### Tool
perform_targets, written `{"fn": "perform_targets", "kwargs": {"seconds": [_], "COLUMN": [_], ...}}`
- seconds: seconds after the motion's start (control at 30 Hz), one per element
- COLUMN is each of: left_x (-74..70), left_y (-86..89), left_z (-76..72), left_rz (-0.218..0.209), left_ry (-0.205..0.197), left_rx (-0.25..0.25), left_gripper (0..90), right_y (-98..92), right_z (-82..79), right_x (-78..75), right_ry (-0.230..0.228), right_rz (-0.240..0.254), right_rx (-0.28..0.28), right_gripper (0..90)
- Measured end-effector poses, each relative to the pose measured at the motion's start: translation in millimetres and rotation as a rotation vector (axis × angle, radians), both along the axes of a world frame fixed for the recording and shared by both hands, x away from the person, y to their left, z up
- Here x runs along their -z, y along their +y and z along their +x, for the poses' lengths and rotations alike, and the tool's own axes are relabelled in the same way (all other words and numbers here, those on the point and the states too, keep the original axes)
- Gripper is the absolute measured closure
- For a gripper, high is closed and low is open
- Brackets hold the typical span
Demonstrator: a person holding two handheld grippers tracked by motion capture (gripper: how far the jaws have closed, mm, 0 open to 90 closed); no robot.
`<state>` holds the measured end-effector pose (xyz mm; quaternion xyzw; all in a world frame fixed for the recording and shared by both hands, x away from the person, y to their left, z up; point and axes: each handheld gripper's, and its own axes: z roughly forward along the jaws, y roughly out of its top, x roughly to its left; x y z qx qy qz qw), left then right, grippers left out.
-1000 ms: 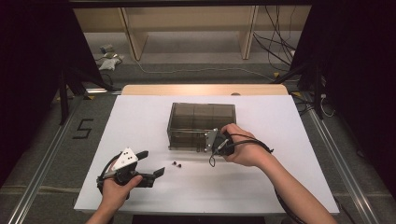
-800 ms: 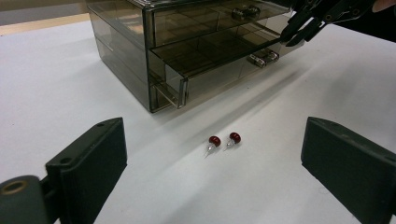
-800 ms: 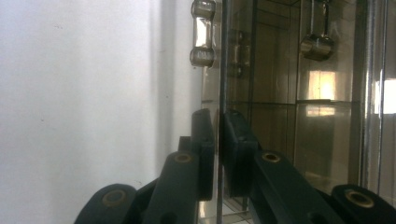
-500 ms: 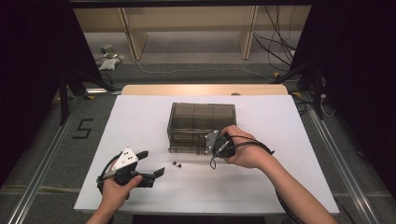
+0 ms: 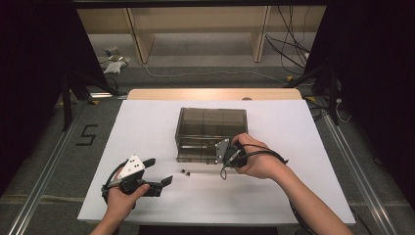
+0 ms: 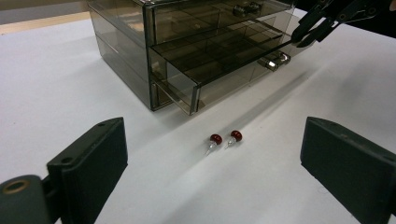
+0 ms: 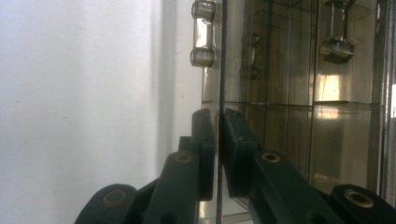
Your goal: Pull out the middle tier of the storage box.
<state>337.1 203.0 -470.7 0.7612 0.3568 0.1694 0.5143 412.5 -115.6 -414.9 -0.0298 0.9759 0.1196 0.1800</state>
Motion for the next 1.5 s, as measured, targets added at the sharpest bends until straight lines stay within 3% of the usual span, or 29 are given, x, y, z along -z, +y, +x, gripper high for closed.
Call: {"fn": "perform_targets", "kwargs": {"seconds": [0.93, 1.5], "left_x": [-0.1, -0.1], "left_y": [-0.3, -0.5], "left_z": [-0.1, 0.0], "left_rz": [-0.002, 0.0], "left_ry": [-0.002, -0.002], "left_rx": [0.001, 0.003], "left_gripper": [7.3, 7.3], "right_y": [3.0, 2.4], "right_z": [-13.7, -19.5], "right_x": [2.4, 3.1], "right_ry": [0.048, 0.059], "right_rz": [0.049, 0.047], "right_rx": [0.037, 0.03], "right_gripper": [85.7, 85.9]}}
